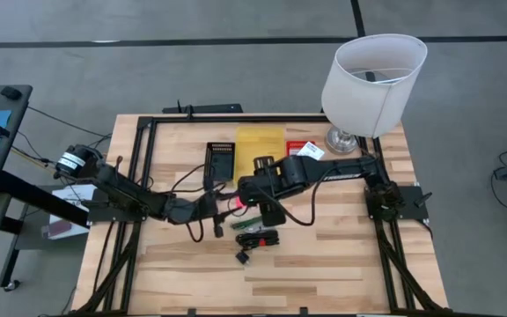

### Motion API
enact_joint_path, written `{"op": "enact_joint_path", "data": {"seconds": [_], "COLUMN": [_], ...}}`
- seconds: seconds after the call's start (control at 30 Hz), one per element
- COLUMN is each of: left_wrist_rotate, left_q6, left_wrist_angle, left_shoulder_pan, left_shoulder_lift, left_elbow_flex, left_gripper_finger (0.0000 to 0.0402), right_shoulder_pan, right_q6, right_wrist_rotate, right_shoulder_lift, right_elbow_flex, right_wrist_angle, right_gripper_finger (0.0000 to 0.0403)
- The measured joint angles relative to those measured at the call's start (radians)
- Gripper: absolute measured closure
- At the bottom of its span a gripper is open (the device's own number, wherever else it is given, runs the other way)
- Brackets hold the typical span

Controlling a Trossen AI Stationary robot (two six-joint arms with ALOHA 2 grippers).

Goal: Pick and place items into bin
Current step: Put the pink charger adapter into the black bin

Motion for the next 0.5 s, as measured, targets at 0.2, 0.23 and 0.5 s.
{"op": "enact_joint_path", "data": {"seconds": [0.2,0.23,0.5], "left_wrist_rotate": [-0.029,-0.034,-0.074], "left_q6": [-0.013,-0.016,-0.052], "left_wrist_angle": [-0.06,-0.07,-0.279], "left_shoulder_pan": [0.086,0.101,0.226], "left_shoulder_lift": [-0.001,-0.002,-0.116], "left_elbow_flex": [0.0,0.0,-0.001], "left_gripper_finger": [0.0256,0.0256,0.026], "right_shoulder_pan": [-0.011,-0.011,-0.017], "right_q6": [0.03,0.025,0.01], "right_wrist_rotate": [-0.001,-0.001,0.0], "right_shoulder_lift": [-0.001,-0.001,-0.001], "right_elbow_flex": [0.0,0.0,0.0], "right_wrist_angle": [-0.04,-0.039,-0.04], "right_gripper_finger": [0.0158,0.0158,0.0158]}}
